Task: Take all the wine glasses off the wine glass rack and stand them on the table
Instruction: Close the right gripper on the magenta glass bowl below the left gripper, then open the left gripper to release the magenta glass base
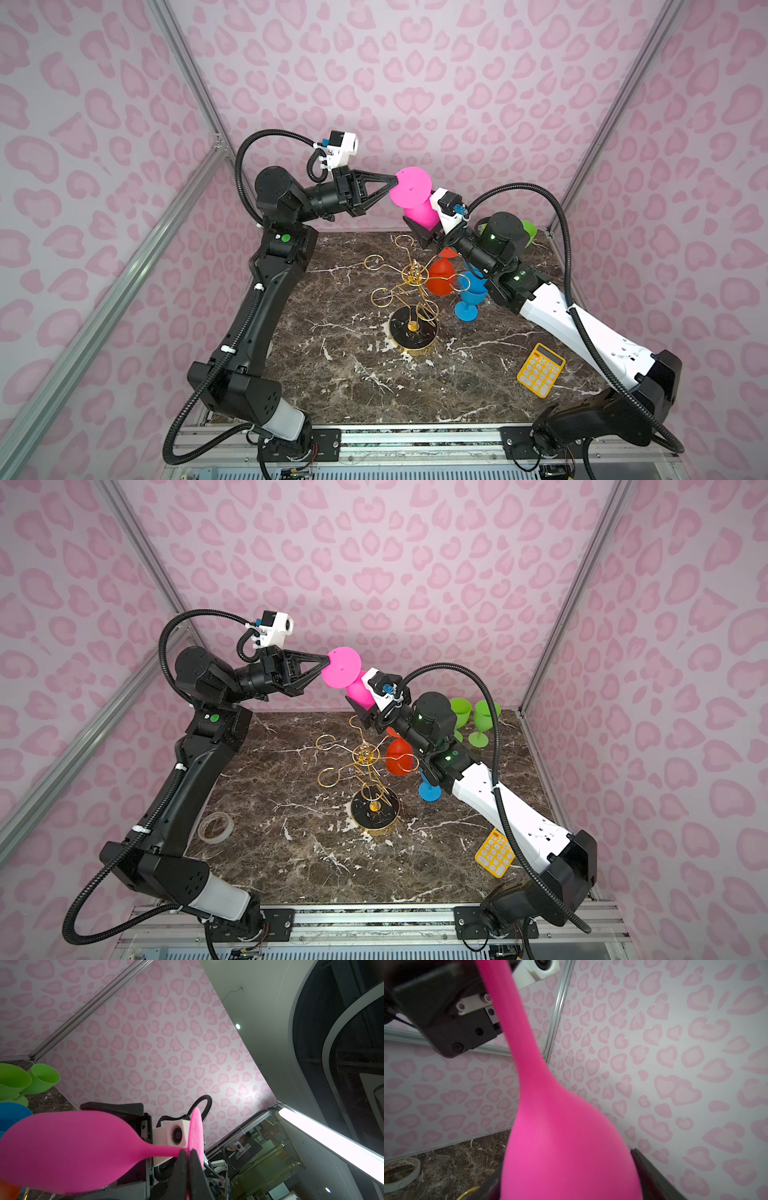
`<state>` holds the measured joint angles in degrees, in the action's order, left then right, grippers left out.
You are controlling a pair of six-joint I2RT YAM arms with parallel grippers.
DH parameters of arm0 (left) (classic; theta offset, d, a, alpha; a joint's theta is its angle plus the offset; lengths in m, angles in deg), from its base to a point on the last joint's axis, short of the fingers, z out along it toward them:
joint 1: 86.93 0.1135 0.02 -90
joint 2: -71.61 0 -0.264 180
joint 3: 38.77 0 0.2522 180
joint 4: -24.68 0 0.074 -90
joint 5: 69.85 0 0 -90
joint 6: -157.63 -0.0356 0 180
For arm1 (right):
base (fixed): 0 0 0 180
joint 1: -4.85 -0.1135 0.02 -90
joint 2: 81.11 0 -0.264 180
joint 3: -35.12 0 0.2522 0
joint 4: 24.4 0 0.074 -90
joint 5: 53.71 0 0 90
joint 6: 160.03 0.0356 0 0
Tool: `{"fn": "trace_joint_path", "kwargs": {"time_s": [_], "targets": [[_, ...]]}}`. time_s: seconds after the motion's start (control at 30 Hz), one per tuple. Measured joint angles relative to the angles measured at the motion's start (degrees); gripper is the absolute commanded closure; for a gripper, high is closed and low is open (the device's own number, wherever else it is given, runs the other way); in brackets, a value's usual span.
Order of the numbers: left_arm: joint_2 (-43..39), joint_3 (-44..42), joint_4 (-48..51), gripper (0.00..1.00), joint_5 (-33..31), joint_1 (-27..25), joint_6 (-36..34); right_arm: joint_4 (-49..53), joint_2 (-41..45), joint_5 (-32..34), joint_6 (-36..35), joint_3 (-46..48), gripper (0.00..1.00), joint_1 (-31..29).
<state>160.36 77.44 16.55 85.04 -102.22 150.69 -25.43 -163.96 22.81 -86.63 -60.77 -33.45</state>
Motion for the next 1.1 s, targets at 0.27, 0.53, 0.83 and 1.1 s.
{"fn": "trace_joint_path", "kwargs": {"time_s": [0.27, 0.53, 0.83, 1.1], "targets": [[-0.07, 0.0, -0.72, 0.58, -0.5, -0.07, -0.72, 1.29, 2.4, 1.57, -0.76, 0.37, 0.27, -1.33], [-1.46, 0.02, 1.29, 0.33, -1.27, -0.04, -6.84, 4.04, 6.75, 3.15, 0.63, 1.6, 0.27, -1.33], [-6.05, -4.63, 5.57, 0.33, -5.75, -0.04, -22.64, 17.75, 12.09, 7.39, 7.06, -4.94, 0.3, 1.49], [-14.19, -16.22, 9.14, 0.4, -19.96, -0.2, -57.07, 37.48, 7.74, 9.6, 11.04, -18.32, 0.31, 1.92]]}}
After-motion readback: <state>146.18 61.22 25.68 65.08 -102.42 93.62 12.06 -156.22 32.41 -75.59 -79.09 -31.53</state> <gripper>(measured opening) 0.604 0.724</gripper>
